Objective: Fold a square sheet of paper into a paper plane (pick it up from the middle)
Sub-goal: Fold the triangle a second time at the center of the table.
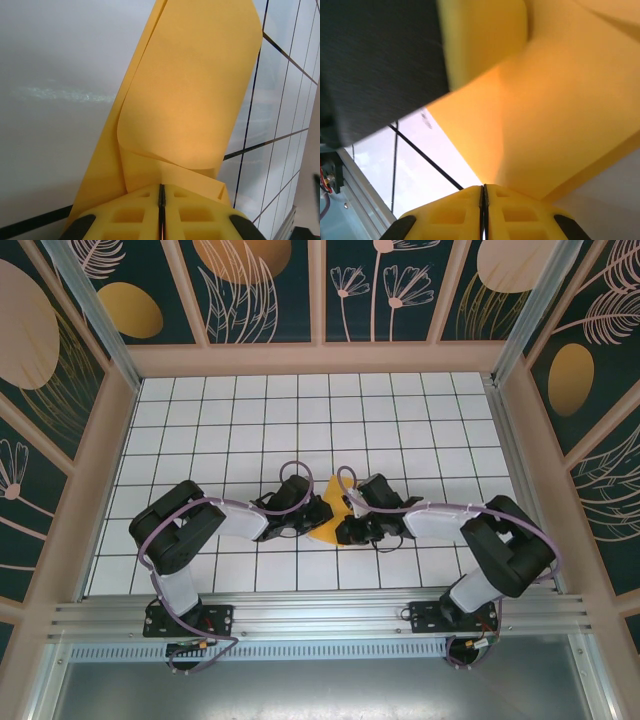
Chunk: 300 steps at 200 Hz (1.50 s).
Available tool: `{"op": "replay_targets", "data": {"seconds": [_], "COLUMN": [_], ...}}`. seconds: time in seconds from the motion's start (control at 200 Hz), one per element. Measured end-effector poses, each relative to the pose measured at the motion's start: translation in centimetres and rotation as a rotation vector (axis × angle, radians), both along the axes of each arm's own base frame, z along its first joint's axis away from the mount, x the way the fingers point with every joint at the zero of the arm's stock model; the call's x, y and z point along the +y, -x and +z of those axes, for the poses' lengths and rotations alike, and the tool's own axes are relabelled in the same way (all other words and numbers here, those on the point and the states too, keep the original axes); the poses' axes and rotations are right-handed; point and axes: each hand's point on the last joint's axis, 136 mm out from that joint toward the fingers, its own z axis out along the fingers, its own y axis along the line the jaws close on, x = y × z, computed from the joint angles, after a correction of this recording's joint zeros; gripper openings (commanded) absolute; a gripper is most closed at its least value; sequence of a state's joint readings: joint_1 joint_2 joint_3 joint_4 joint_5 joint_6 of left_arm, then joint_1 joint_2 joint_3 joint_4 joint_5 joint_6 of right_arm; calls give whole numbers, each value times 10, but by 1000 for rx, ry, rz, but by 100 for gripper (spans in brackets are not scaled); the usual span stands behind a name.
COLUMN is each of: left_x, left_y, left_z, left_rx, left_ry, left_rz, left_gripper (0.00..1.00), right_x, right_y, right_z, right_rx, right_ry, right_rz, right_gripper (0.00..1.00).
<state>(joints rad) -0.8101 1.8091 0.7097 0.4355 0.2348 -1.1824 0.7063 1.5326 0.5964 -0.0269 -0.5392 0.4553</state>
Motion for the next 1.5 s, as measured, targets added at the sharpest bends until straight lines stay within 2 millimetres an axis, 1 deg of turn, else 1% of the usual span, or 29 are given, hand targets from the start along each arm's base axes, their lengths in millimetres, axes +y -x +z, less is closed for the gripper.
{"op": "replay_targets", "data": {"seconds": [0.12,0.5,0.63,0.761,0.836,0.906,1.061,1.116,1.341,1.501], "left_x": [0,0,0,0,0,0,0,0,1,1], "left_y": [0,0,0,0,0,0,0,0,-1,-1], "left_z": [0,0,0,0,0,0,0,0,0,0], "left_rx": [0,-2,-2,-3,-3,-3,-5,-7,-11,-13], "left_ry": [0,-1,-1,-1,-1,-2,-2,-3,-7,-9], "left_rz": [0,-1,-2,-2,-2,-2,-5,-6,-3,-5], "left_gripper": [10,10,10,10,10,10,11,11,10,10], "right_x": [-1,-1,-5,6,12,14,9,7,7,5], "right_y": [4,4,2,-12,-18,-20,-16,-15,-15,-13], "right_z": [-9,-9,1,26,32,27,-2,-10,-9,-4], "right_rx": [26,48,36,-18,-32,-26,37,49,43,34], "right_ry": [2,-16,9,-36,-49,-44,19,32,21,28], "right_rz": [6,-4,-18,-19,-18,-18,-23,-24,-20,-10], "right_gripper": [13,13,14,14,14,14,14,14,15,15]}}
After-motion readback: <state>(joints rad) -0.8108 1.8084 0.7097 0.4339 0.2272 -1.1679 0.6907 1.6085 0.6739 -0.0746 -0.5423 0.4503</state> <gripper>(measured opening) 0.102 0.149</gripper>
